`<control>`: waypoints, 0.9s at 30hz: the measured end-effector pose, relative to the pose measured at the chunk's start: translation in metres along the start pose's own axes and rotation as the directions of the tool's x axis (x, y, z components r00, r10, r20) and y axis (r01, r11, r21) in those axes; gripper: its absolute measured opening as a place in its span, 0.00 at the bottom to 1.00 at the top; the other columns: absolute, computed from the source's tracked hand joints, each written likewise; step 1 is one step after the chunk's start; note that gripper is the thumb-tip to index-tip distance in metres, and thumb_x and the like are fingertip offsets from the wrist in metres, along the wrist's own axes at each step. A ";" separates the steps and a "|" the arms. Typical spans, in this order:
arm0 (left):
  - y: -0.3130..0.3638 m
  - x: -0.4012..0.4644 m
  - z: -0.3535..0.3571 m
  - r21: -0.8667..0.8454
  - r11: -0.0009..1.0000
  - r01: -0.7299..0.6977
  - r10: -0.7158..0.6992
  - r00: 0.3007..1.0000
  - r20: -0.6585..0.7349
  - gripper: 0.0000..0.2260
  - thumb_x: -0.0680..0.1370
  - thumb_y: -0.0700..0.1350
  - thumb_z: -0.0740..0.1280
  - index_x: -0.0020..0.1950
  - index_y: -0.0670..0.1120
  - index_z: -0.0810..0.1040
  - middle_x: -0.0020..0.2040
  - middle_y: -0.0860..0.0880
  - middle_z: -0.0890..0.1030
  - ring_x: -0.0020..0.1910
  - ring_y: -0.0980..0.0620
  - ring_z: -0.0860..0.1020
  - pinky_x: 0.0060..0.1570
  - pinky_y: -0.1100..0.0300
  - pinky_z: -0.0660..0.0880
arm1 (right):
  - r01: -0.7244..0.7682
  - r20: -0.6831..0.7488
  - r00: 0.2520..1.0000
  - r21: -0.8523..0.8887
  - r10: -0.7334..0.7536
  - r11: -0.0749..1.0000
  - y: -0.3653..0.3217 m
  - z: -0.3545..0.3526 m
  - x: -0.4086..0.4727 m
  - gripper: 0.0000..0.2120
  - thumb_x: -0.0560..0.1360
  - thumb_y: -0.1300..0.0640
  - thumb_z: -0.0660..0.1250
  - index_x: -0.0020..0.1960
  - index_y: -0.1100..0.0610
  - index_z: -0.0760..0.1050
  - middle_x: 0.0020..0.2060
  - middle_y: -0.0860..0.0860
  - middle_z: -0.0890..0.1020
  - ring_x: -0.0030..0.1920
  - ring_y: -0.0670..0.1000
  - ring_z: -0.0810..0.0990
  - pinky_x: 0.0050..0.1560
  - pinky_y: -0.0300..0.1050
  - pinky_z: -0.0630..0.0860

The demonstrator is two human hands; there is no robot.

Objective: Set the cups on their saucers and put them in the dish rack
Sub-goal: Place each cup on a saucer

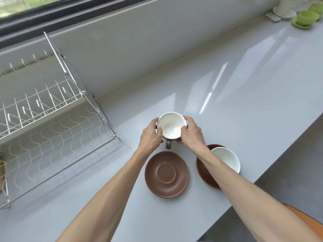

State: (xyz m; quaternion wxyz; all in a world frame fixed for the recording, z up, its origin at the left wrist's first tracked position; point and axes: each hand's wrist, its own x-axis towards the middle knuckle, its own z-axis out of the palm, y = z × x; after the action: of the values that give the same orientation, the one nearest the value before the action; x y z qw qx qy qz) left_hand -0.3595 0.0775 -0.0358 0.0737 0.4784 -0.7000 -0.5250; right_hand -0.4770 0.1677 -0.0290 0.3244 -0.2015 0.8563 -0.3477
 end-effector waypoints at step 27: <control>-0.063 -0.126 -0.010 -0.062 0.994 0.085 -0.082 0.996 0.047 0.15 0.81 0.44 0.60 0.68 0.51 0.72 0.58 0.48 0.80 0.48 0.41 0.86 0.56 0.45 0.82 | 0.055 0.099 0.994 -0.083 -0.046 0.995 0.051 0.024 -0.115 0.22 0.78 0.59 0.54 0.72 0.50 0.68 0.58 0.60 0.80 0.51 0.65 0.83 0.56 0.60 0.80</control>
State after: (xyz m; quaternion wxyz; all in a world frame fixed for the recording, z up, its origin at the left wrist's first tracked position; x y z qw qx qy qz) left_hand -0.2495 0.1659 -0.0316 0.0514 0.4930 -0.6636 -0.5603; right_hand -0.3849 0.2569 -0.0319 0.3476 -0.2534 0.8483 -0.3087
